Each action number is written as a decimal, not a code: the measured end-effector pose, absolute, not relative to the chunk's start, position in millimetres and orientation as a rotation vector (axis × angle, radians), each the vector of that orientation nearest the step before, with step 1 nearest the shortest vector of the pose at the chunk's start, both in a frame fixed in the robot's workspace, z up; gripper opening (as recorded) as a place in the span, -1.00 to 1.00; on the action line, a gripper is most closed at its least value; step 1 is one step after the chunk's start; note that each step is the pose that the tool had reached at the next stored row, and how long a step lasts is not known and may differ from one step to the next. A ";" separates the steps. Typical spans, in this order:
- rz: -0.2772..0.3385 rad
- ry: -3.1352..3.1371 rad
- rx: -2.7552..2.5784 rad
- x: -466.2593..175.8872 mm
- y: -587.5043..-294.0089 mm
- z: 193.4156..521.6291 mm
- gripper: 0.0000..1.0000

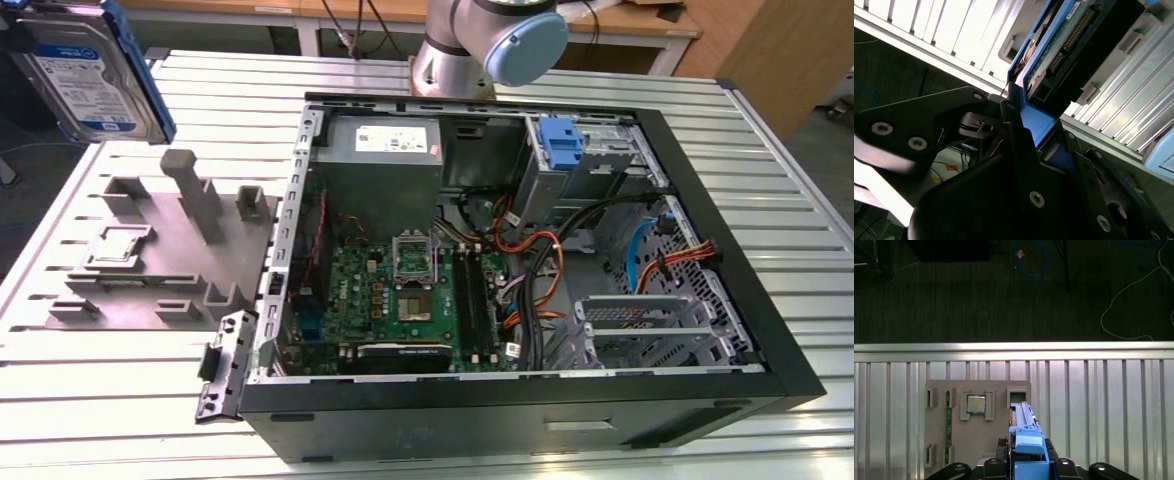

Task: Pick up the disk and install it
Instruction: 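Pick up the disk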

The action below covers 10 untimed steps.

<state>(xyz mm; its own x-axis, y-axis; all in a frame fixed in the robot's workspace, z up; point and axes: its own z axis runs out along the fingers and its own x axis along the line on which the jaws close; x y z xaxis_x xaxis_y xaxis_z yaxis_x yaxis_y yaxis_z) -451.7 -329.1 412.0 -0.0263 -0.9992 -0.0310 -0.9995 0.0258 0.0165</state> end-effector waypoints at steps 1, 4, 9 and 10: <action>0.052 2.242 -2.184 -451.7 -329.1 412.3 -0.27; 0.052 2.242 -2.184 -451.7 -329.1 413.0 -0.27; 0.052 2.242 -2.184 -451.7 -329.1 414.1 -0.27; 0.052 2.242 -2.184 -451.7 -329.1 414.4 -0.27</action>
